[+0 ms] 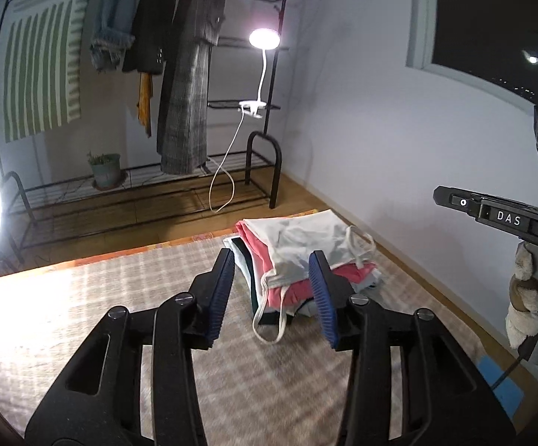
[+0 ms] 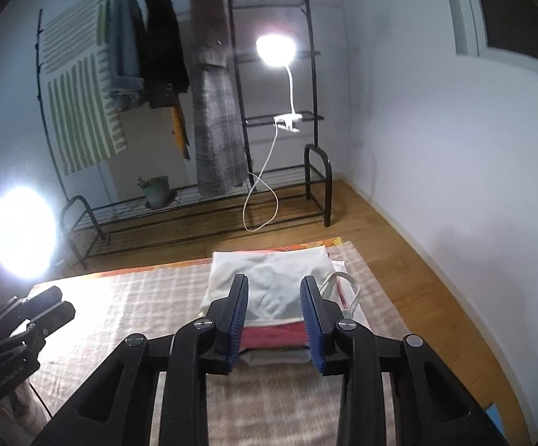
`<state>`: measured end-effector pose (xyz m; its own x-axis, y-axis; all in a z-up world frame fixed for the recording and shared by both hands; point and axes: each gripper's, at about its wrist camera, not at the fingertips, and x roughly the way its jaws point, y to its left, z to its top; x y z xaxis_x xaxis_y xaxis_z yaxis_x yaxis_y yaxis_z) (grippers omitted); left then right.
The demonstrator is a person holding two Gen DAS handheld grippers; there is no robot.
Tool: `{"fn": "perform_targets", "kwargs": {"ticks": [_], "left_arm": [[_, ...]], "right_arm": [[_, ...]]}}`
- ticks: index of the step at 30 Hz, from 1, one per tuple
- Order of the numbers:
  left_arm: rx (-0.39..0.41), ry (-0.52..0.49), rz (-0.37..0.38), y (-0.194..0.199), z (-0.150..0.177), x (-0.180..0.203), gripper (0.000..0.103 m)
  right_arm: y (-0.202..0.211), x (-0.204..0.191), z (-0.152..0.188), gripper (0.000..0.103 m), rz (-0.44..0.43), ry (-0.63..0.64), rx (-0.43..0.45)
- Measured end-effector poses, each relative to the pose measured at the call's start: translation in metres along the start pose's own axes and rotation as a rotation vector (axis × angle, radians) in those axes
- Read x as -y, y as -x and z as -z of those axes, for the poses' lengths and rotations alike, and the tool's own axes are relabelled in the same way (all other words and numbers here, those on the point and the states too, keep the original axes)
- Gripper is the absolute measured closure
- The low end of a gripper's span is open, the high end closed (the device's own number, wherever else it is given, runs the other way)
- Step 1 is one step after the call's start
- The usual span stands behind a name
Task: Fold small clothes
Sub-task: 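Open both grippers and pull them back from the stack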
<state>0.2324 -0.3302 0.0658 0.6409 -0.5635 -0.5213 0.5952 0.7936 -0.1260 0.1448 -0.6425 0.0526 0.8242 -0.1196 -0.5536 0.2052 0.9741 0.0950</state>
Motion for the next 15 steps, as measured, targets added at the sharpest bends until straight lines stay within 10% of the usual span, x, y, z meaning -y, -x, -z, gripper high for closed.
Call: {"fn": "perform_targets", "kwargs": {"ticks": [6,15], "left_arm": [[0.078,-0.017,0.016,0.069,0.018,0.000,0.024],[0.105,-0.010,0.049,0.120,0.046,0.000,0.007]], "right_arm": [[0.062,-0.025,0.024,0.062,-0.024,0.001,0.026],[0.125,-0.056,0.064,0.029,-0.022,0.019,0.049]]}}
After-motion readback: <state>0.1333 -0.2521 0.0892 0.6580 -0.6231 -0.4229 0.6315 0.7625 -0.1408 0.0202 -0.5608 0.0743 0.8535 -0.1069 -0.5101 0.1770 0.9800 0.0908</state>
